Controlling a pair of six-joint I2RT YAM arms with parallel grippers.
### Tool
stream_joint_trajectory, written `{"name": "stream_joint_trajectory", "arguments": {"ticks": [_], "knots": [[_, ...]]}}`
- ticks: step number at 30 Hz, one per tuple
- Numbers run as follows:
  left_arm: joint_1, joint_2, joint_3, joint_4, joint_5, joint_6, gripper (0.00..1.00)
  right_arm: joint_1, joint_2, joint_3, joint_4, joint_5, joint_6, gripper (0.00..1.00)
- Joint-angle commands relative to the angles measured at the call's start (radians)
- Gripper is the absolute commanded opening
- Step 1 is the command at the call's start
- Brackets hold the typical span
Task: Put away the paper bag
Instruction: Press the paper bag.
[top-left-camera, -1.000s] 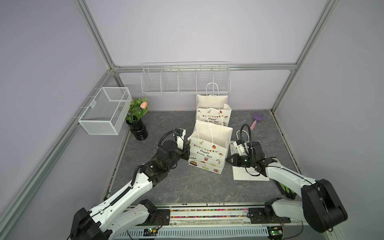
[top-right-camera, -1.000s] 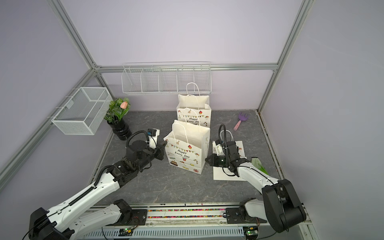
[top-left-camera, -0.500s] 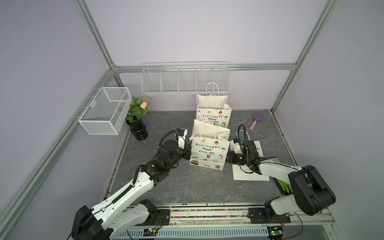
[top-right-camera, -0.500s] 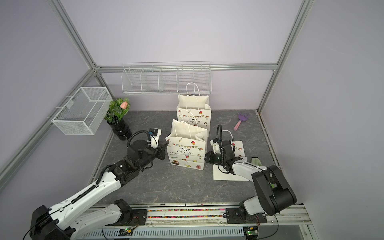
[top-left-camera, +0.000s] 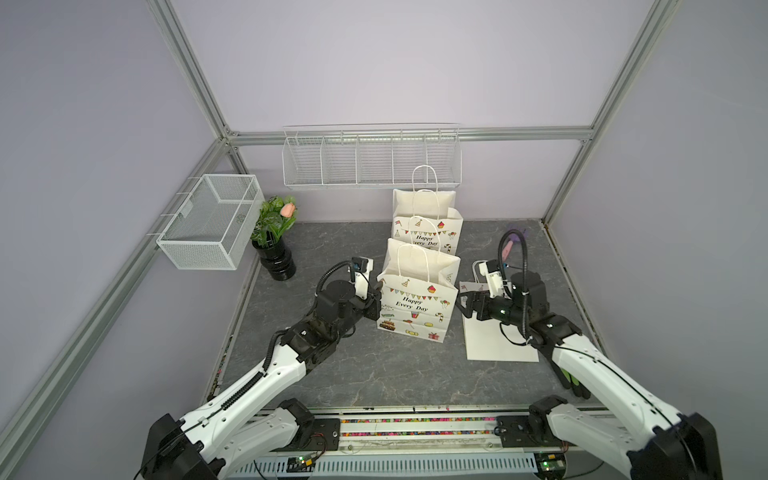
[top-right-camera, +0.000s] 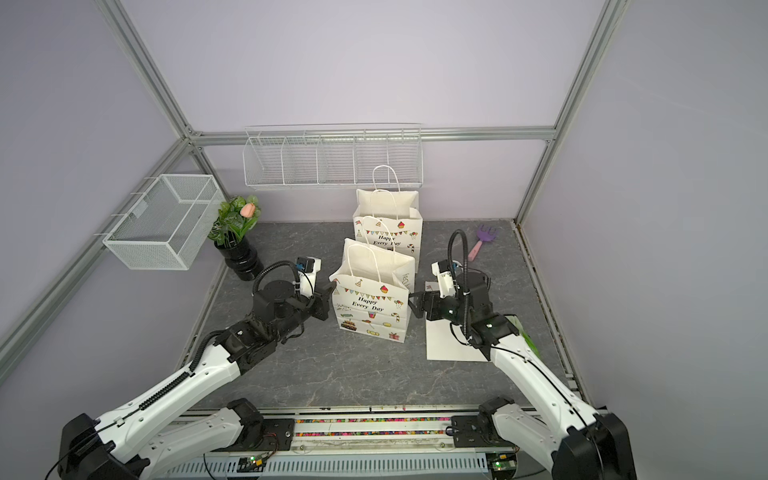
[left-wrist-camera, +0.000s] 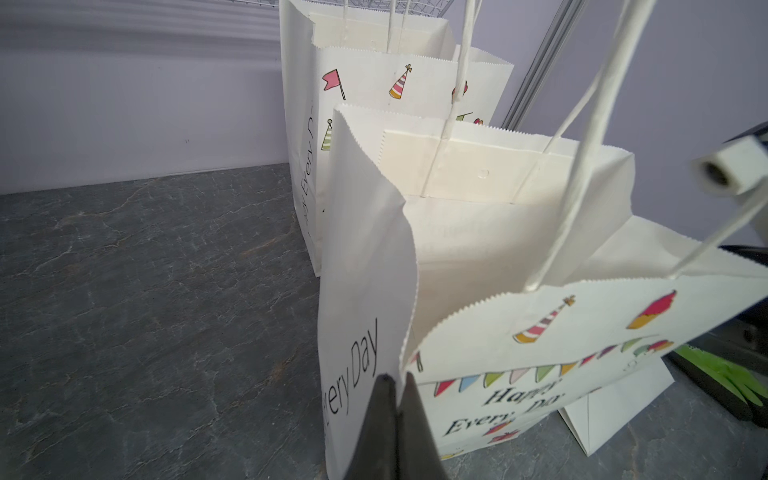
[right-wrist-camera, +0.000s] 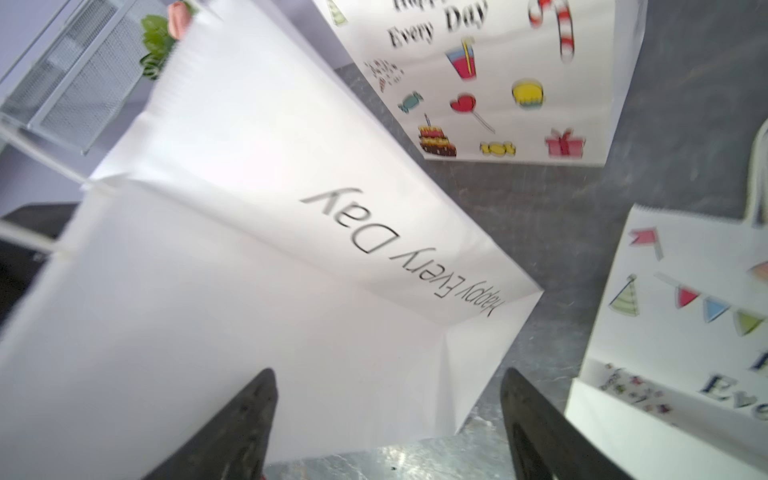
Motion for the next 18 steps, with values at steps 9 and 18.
{"name": "stream_joint_trajectory", "arguments": {"ticks": [9, 18], "knots": [[0.008, -0.002, -0.009, -0.016, -0.014, -0.013, 0.0, 0.023, -0.147, -0.031, -0.088, -0.182, -0.159, 0.95], [0.008, 0.017, -0.011, -0.001, 0.001, -0.017, 0.0, 0.057, -0.017, -0.041, 0.053, -0.072, -0.205, 0.96]]}}
